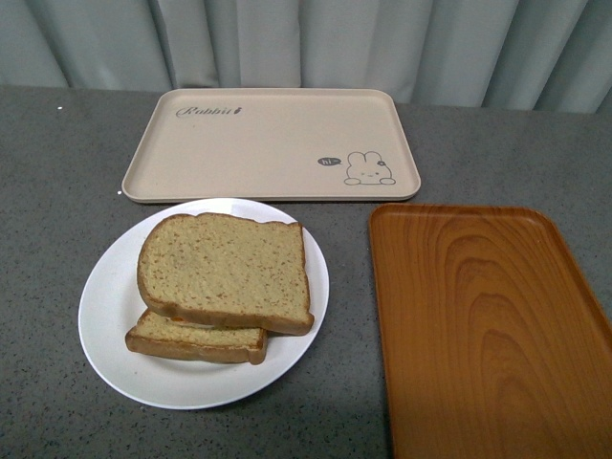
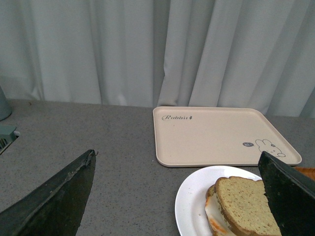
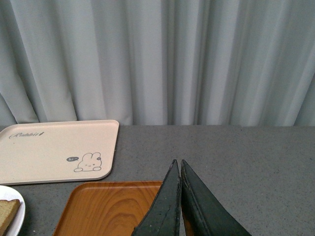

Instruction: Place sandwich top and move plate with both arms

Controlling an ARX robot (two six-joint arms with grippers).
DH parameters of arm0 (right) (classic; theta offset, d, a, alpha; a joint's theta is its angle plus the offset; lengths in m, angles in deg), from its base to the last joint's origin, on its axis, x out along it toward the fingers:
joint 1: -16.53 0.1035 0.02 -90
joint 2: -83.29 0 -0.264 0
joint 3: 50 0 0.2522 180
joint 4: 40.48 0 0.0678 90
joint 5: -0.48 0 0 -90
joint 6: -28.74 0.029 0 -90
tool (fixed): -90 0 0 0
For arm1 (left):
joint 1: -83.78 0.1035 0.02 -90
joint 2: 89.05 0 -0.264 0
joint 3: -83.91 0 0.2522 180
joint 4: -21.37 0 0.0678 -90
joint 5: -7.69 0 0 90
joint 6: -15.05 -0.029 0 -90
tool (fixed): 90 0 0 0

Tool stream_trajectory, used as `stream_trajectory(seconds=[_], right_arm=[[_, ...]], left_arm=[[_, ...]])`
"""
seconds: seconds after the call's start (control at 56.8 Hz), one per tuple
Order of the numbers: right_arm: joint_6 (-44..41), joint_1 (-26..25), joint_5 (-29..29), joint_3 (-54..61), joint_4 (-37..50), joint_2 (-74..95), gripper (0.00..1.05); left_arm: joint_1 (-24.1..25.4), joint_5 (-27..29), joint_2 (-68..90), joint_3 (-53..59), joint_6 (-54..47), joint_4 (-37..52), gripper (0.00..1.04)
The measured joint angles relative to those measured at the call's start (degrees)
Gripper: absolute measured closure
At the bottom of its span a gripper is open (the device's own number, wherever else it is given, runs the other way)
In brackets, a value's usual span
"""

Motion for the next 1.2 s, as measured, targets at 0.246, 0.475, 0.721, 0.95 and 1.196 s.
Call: stream_trajectory(seconds=[0.246, 0.475, 0.721, 0.95, 1.196], right_arm=[[0.0, 0.0, -0.2, 0.0, -10.7, -10.0, 1.04], [0.0, 0.0, -0.1, 0.0, -11.0, -10.6, 1.04], [-0.1, 0.0, -0.2, 0.0, -11.0, -10.6, 0.85], [-0.1, 0.0, -0.2, 0.0, -11.0, -10.6, 0.44], [0.0, 0.0, -0.2, 0.0, -11.0, -10.6, 0.07]], left_arm=[[0.0, 0.0, 0.0, 0.0, 0.0, 0.0, 0.06], [-3.6, 13.9, 18.8, -7.9, 11.4, -16.1, 0.06], [-0.3, 3.7, 52.2, -8.9, 18.3, 6.1, 0.06], [2.2, -0.5, 73.1, -11.1, 18.3, 22.9, 0.06], [3.9, -15.3, 89.9, -14.8, 22.4, 30.2, 0.06]])
